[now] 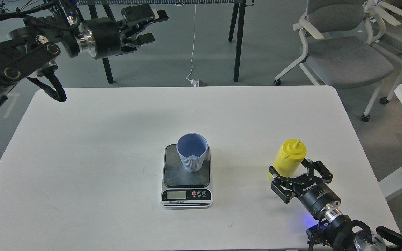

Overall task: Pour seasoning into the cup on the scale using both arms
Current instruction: 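Move the right gripper to the yellow bottle and grasp it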

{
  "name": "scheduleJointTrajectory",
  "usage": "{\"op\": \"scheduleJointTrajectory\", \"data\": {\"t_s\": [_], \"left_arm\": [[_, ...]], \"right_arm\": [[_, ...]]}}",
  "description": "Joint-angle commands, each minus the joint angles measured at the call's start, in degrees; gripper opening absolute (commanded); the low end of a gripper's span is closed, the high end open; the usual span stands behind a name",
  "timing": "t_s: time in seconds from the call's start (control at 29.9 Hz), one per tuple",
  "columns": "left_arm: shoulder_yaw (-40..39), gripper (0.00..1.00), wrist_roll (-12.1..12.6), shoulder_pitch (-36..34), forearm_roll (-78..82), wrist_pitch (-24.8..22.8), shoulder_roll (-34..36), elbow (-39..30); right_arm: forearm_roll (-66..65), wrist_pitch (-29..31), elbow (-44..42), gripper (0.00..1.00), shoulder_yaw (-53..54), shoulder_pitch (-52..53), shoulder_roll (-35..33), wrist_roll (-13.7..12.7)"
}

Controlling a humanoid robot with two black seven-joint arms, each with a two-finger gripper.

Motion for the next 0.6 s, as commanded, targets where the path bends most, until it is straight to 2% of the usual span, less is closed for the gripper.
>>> {"op": "scheduleJointTrajectory", "data": {"t_s": [0.0, 0.23, 0.43, 0.47, 0.57], "left_arm": [[0.0, 0.99, 0.0, 0.3, 0.0, 0.0, 0.1, 0.0], [0.0, 0.99, 0.0, 0.9, 0.1, 0.0, 0.2, 0.0], [0.0, 0.99, 0.0, 1.3, 0.1, 0.0, 0.2, 0.0], [0.0, 0.99, 0.0, 1.4, 0.1, 0.0, 0.2, 0.0], [0.0, 0.99, 0.0, 1.8, 0.1, 0.0, 0.2, 0.0]], "right_arm": [[-0.4, 0.0, -0.8, 0.99, 0.0, 0.6, 1.0, 0.0], [-0.5, 0.0, -2.0, 0.98, 0.0, 2.0, 2.2, 0.0], [-0.5, 0.0, -2.0, 0.91, 0.0, 2.9, 2.8, 0.0], [-0.6, 0.0, -2.0, 0.89, 0.0, 2.9, 3.0, 0.0], [-1.3, 0.0, -2.1, 0.55, 0.2, 2.9, 3.5, 0.1]]}}
